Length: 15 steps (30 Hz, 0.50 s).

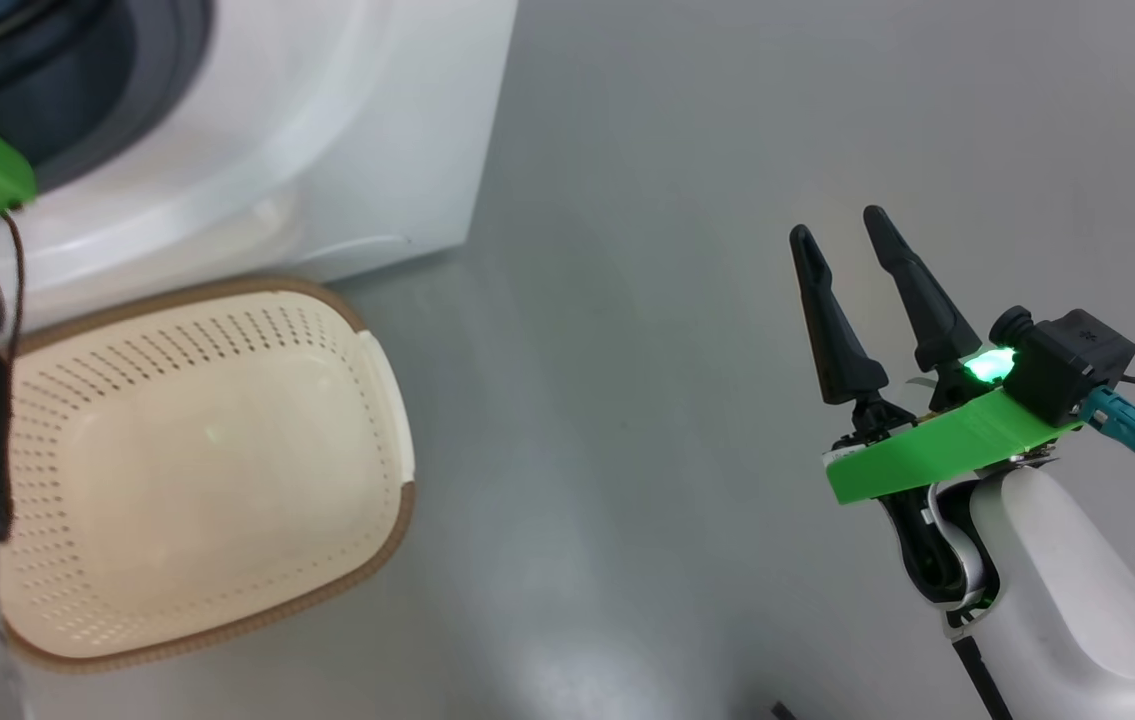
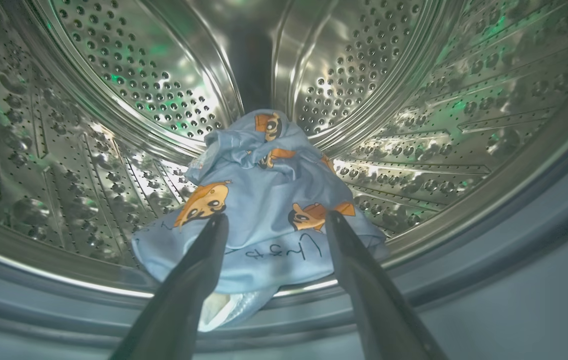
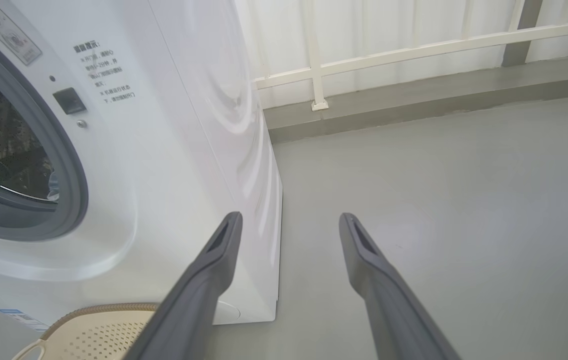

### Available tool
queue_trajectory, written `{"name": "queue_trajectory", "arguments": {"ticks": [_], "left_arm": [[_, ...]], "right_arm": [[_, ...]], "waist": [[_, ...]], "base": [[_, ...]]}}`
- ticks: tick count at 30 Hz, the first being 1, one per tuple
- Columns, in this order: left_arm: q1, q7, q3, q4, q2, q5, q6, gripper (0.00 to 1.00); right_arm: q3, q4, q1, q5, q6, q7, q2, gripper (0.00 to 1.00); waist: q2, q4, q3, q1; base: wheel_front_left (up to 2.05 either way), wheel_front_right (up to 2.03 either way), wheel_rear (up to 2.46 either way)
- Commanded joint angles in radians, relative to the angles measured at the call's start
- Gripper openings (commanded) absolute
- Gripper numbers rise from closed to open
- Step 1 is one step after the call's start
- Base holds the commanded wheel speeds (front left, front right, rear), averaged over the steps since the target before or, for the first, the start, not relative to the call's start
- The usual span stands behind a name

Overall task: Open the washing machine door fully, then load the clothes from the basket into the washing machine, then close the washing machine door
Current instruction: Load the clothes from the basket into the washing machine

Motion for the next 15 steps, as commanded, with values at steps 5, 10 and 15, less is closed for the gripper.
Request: {"name": "queue_trajectory", "arguments": {"ticks": [5, 10, 15], "left_arm": [[0.165, -0.010, 0.031, -0.150, 0.014, -0.005, -0.023, 1.00], [0.293, -0.010, 0.047, -0.259, -0.014, -0.003, -0.039, 1.00], [0.393, -0.010, 0.062, -0.350, -0.037, -0.001, -0.049, 1.00]], "right_arm": [[0.021, -0.001, 0.023, 0.006, 0.006, -0.008, -0.018, 1.00], [0.021, 0.014, 0.042, 0.011, 0.006, -0.008, -0.028, 1.00], [0.023, 0.024, 0.056, 0.017, 0.006, -0.008, -0.036, 1.00]], "waist": [[0.0000, 0.058, -0.118, 0.0000], [0.0000, 0.086, -0.183, 0.0000], [0.0000, 0.110, -0.233, 0.0000]], "base": [[0.00, 0.00, 0.00], [0.00, 0.00, 0.00], [0.00, 0.00, 0.00]]}}
